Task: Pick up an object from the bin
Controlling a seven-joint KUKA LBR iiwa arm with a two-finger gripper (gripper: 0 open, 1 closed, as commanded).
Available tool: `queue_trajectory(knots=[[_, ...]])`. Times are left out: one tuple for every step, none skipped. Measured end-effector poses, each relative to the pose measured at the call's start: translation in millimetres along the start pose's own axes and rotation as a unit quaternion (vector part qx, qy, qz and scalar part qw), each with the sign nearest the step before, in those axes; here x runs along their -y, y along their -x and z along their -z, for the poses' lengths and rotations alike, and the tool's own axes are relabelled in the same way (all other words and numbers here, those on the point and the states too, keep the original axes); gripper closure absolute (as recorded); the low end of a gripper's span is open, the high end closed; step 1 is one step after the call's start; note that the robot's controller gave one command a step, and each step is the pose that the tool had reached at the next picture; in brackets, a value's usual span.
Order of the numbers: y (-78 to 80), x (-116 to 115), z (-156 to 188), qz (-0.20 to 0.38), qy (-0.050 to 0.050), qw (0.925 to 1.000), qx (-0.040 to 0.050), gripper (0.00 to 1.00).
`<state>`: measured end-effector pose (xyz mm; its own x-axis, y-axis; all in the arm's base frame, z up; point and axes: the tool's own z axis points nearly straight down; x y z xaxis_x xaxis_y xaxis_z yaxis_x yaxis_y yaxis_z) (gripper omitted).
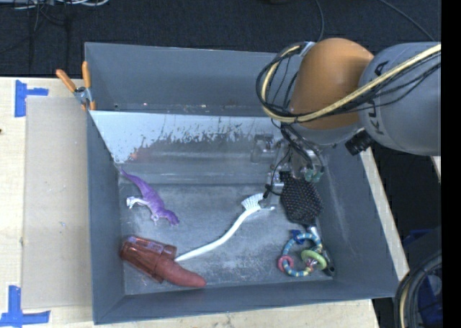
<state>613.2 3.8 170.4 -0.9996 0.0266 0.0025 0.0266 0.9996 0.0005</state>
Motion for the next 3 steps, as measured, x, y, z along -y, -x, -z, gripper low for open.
queue_trajectory(knots=[[-6.4,5.8,-39.4,0.029,0.0,0.9996,0.0027,0.0],[-18.2,13.1,-89.6,0.023,0.0,0.9997,-0.0014,0.0],[-16.2,29.6,-100.6,-0.03,0.0,0.9995,0.0023,1.0]])
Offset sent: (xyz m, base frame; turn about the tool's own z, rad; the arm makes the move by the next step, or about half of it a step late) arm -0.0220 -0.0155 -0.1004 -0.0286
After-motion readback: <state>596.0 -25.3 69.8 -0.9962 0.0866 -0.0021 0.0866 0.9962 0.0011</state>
